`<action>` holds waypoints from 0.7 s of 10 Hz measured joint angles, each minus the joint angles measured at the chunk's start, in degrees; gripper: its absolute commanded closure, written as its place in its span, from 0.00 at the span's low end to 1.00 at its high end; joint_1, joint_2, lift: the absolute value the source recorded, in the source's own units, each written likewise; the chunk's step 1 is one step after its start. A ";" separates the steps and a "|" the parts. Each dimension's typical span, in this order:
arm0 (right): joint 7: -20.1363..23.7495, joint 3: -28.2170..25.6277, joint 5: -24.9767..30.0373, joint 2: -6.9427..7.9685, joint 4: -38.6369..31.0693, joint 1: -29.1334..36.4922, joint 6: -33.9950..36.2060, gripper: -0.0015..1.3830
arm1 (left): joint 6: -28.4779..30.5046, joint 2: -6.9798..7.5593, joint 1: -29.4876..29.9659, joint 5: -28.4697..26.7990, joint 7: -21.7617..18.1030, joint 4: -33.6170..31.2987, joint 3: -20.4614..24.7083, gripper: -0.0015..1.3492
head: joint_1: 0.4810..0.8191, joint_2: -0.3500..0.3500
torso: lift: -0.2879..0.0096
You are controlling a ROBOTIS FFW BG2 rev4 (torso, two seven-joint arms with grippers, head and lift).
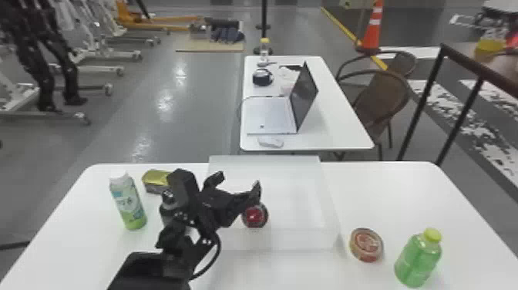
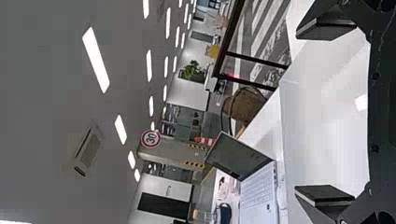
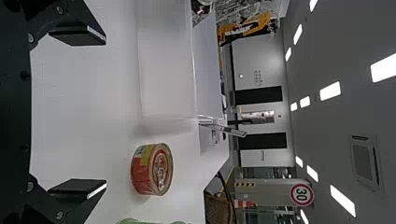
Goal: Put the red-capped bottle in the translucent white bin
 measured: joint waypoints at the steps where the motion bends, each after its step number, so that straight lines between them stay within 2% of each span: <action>1: 0.00 0.00 0.01 0.00 -0.02 0.00 0.00 0.15 | -1.74 0.37 0.83 -0.46 0.00 -1.17 0.34 0.09 | 0.20 0.50 | 0.63; 2: 0.00 0.00 0.06 0.00 -0.11 0.03 0.00 0.15 | -2.43 0.96 2.64 -1.43 0.58 -3.64 1.38 0.09 | 0.20 0.50 | 0.63; 3: 0.00 0.00 0.10 0.00 -0.17 0.11 0.00 0.15 | -3.47 1.57 6.44 -3.10 2.92 -8.26 3.45 0.09 | 0.20 0.50 | 0.63; 5: 0.00 0.00 0.27 -0.03 -0.33 0.23 0.00 0.15 | -4.43 1.71 15.91 -7.38 6.55 -19.07 10.02 0.09 | 0.20 0.50 | 0.63; 7: -0.03 -0.02 0.34 -0.16 -0.65 0.56 0.00 0.15 | -5.00 1.53 25.32 -8.39 10.34 -24.90 16.52 0.09 | 0.20 0.50 | 0.63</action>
